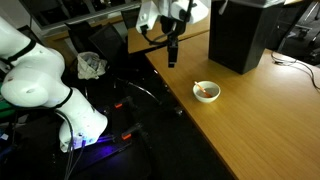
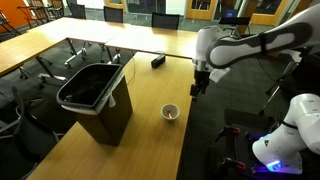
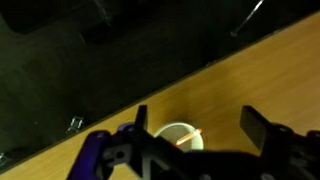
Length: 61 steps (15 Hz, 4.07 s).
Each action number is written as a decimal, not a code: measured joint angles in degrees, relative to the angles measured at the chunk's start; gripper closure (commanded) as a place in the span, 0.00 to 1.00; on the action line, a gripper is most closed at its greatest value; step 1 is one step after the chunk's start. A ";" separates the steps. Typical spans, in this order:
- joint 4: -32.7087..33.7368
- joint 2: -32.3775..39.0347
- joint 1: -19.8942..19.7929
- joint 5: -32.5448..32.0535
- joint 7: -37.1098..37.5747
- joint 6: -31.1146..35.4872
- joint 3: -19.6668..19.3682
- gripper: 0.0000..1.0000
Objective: Take the orange marker out of the white bowl
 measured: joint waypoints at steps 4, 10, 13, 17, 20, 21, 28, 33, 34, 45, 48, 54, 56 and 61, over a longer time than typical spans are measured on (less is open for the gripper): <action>9.06 16.54 0.02 5.06 10.84 5.76 2.87 0.00; 18.55 28.83 -1.52 13.33 21.54 5.96 2.50 0.00; 19.43 31.61 -2.74 15.71 23.35 7.10 2.09 0.00; 19.48 34.63 -4.05 18.01 23.44 9.84 1.63 0.00; 19.66 37.17 -4.03 19.32 23.66 11.57 1.84 0.00; 19.81 38.13 -3.91 19.87 23.88 12.06 2.01 0.07; 23.15 43.72 -3.25 21.58 27.27 15.44 3.29 0.48; 24.64 45.16 -2.42 21.44 28.06 15.64 3.28 0.82; 24.70 45.16 -2.39 21.25 28.06 15.64 3.24 0.91; 21.31 36.31 0.82 14.21 30.30 11.59 2.32 0.97; 16.27 30.42 4.94 9.85 31.85 13.90 2.83 0.97; 2.73 26.13 13.25 -2.52 39.04 31.30 5.06 0.97; -0.33 26.72 14.56 -7.42 38.97 37.83 5.25 0.97; -1.70 30.70 15.78 -13.79 36.84 49.17 4.83 0.56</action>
